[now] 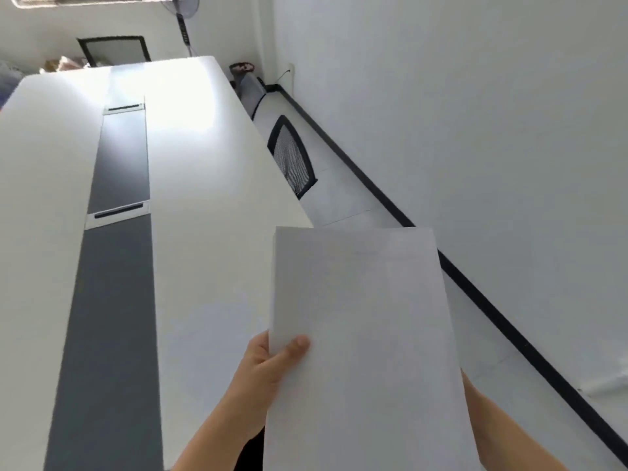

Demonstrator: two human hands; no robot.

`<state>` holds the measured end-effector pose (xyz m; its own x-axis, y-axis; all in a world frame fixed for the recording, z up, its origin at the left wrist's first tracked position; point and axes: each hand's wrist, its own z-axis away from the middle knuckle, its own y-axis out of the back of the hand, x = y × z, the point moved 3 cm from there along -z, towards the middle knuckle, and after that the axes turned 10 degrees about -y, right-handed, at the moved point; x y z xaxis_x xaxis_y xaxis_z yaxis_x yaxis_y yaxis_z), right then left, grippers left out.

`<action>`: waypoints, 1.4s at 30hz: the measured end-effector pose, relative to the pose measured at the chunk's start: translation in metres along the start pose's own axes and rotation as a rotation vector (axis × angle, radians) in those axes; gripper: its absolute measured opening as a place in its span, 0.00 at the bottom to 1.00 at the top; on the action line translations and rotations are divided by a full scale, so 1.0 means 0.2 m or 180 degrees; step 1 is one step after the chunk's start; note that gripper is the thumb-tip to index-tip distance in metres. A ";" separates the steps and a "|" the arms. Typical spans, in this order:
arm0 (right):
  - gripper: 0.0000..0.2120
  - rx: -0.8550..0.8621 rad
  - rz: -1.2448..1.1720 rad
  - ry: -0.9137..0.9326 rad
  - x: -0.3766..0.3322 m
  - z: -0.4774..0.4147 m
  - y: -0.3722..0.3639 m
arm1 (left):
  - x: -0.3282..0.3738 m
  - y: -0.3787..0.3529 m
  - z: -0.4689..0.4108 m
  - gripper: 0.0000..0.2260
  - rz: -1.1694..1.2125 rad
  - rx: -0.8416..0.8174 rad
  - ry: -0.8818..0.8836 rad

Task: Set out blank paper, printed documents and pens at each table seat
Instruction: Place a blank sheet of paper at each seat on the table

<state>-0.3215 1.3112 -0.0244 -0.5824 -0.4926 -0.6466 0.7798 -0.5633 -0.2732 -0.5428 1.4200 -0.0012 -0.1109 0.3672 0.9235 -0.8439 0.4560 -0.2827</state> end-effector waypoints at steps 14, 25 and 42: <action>0.05 0.0866 0.0532 0.0961 -0.53 0.03 1.14 | -0.32 -1.19 -0.49 0.13 -0.0206 0.0124 0.0397; 0.10 0.0907 0.0040 0.1295 -1.11 -0.47 1.49 | -0.28 -1.54 -1.17 0.15 -0.0200 0.0166 0.0405; 0.24 0.0942 0.0134 0.1228 -2.39 -1.63 1.58 | 0.22 -1.61 -2.75 0.14 -0.0150 0.0595 0.0135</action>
<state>0.2787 1.5840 -0.0332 -0.3805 -0.2688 -0.8848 0.6696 -0.7401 -0.0631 0.0136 1.7353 -0.0117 -0.0499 0.3847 0.9217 -0.9309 0.3165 -0.1825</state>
